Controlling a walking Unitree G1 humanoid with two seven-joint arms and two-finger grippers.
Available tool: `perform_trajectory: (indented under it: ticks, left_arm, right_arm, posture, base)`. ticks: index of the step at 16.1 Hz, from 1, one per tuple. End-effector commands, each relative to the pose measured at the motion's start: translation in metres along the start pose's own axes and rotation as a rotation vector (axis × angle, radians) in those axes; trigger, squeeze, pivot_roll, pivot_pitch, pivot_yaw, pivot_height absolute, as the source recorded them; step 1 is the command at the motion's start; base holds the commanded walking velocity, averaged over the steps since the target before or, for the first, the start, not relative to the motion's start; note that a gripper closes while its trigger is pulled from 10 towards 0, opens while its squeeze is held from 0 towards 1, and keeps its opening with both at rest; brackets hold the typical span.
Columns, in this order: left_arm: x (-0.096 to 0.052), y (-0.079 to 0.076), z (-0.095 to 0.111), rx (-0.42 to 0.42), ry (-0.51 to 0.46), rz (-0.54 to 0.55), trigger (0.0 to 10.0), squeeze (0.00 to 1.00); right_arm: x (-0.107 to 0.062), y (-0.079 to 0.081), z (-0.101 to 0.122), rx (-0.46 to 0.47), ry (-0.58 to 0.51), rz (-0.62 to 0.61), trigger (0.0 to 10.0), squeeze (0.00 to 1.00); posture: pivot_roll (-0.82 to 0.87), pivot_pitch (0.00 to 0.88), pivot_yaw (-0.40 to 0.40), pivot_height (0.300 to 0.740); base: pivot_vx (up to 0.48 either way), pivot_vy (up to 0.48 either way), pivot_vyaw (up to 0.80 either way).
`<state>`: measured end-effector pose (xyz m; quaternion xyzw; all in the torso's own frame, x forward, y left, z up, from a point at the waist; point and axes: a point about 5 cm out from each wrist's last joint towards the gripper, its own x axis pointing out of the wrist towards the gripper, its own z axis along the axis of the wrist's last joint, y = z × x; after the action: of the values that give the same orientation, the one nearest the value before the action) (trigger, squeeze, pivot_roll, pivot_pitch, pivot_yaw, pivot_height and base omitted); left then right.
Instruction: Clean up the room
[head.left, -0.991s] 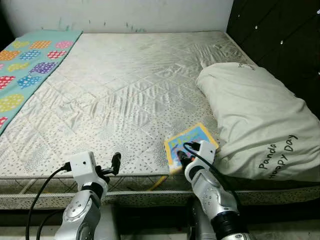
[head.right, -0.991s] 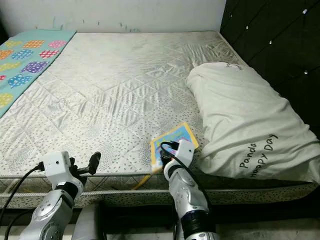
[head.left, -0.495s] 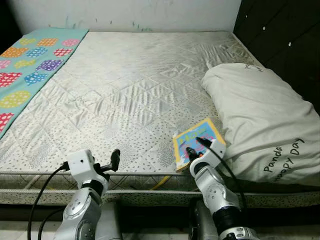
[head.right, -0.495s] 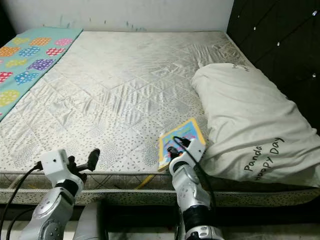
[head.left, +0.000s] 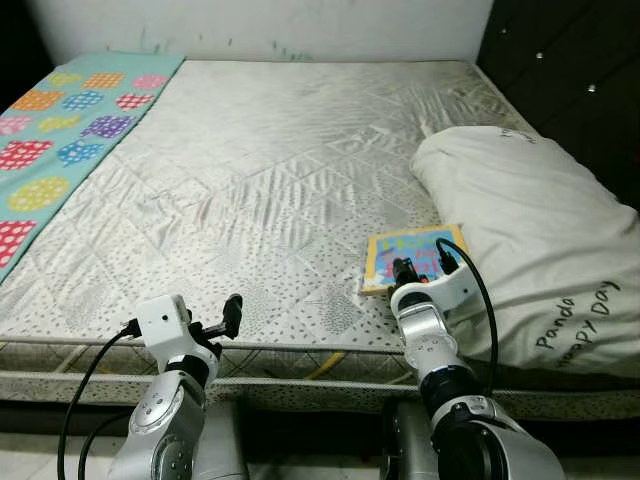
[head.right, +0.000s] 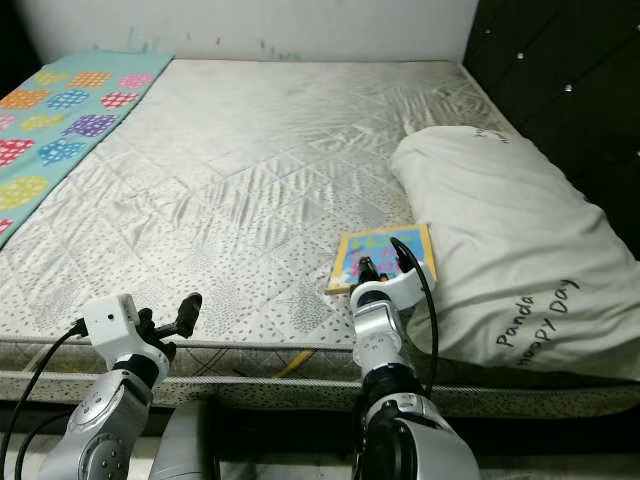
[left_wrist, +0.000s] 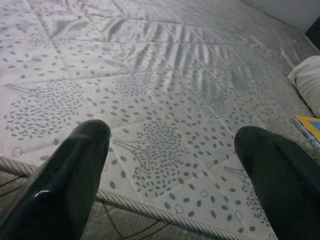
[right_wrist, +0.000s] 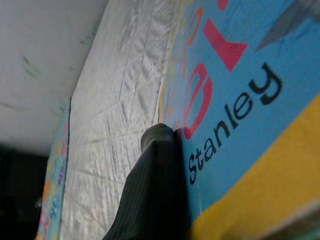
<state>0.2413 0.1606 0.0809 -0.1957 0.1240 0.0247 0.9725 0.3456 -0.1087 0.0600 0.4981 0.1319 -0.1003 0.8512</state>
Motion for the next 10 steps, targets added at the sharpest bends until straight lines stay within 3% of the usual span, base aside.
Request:
perform_trajectory:
  ticks: [1, 2, 4, 6, 10]
  left_arm:
    - [0.001, -0.005, 0.002, -0.004, -0.003, -0.011, 10.0, 0.00]
    - [0.002, -0.006, 0.002, -0.006, 0.000, -0.012, 10.0, 0.00]
    - [0.003, -0.007, -0.001, -0.011, 0.014, -0.018, 10.0, 0.00]
    - [0.003, -0.008, -0.002, -0.012, 0.018, -0.022, 10.0, 0.00]
    - [0.004, -0.009, -0.004, -0.014, 0.024, -0.019, 10.0, 0.00]
  right_arm:
    - [-0.016, 0.043, -0.068, -0.021, 0.167, 0.096, 6.9, 0.07]
    - [-0.021, 0.030, -0.079, -0.106, 0.207, 0.058, 10.0, 1.00]
    - [-0.029, 0.016, -0.095, -0.250, 0.261, 0.061, 10.0, 1.00]
    - [-0.032, 0.017, -0.101, -0.316, 0.277, 0.097, 10.0, 1.00]
    - [-0.033, 0.017, -0.101, -0.539, 0.267, 0.150, 10.0, 1.00]
  posture:
    - [0.07, 0.000, -0.012, 0.558]
    - [0.07, 0.000, -0.012, 0.558]
    - [0.06, 0.000, -0.010, 0.558]
    - [0.06, 0.000, -0.010, 0.558]
    - [0.05, 0.000, -0.019, 0.558]
  base:
    - [0.000, 0.000, 0.00]
    - [0.000, 0.000, 0.00]
    - [0.000, 0.000, 0.00]
    - [0.000, 0.000, 0.00]
    - [0.000, 0.000, 0.00]
